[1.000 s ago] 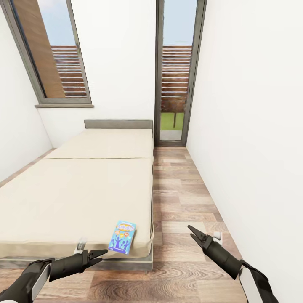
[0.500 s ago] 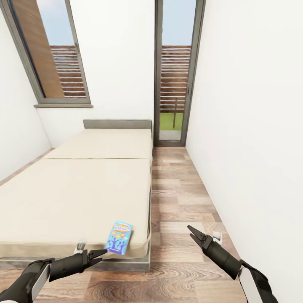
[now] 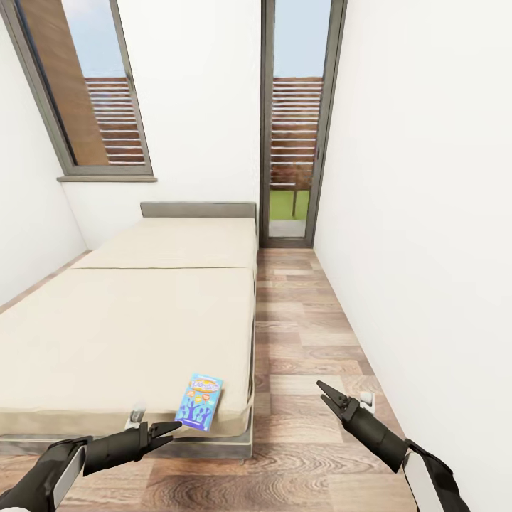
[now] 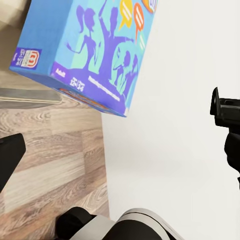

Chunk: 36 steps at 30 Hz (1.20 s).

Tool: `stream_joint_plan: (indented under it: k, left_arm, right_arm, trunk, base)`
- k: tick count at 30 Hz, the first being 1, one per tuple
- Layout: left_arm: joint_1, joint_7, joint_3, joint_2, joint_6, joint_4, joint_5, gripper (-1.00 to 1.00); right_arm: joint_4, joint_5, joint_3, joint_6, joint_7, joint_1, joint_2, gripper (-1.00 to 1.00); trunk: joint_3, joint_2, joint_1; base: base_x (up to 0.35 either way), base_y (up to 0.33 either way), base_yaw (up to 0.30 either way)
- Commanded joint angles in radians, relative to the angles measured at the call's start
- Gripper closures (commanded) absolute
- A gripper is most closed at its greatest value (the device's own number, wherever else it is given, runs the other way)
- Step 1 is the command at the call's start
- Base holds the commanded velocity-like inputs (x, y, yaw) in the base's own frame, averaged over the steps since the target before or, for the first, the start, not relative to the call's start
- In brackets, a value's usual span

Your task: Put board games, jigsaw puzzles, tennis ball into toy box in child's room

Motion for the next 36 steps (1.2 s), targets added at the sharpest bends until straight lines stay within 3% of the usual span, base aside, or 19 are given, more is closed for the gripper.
stream_joint_plan:
  k: [1, 20, 36]
  left_arm:
    - [0.000, -0.002, 0.000, 0.000, 0.009, 0.000, 0.003, -1.00]
    - [0.000, -0.002, 0.000, 0.000, 0.009, 0.000, 0.003, -1.00]
    - [0.000, 0.006, 0.001, 0.000, 0.004, 0.002, 0.000, -1.00]
  right_arm:
    - [0.000, -0.002, -0.002, 0.006, 0.002, -0.001, 0.001, -1.00]
    - [0.000, -0.002, -0.002, 0.006, 0.002, -0.001, 0.001, -1.00]
    - [0.000, -0.003, -0.002, 0.006, 0.002, -0.001, 0.001, -1.00]
  trunk:
    - [-0.001, 0.000, 0.000]
    - [-0.001, 0.000, 0.000]
    - [-0.051, -0.112, 0.061]
  base:
    - [0.000, -0.033, 0.000]
    - [0.000, -0.022, 0.000]
    - [0.000, 0.000, 0.000]
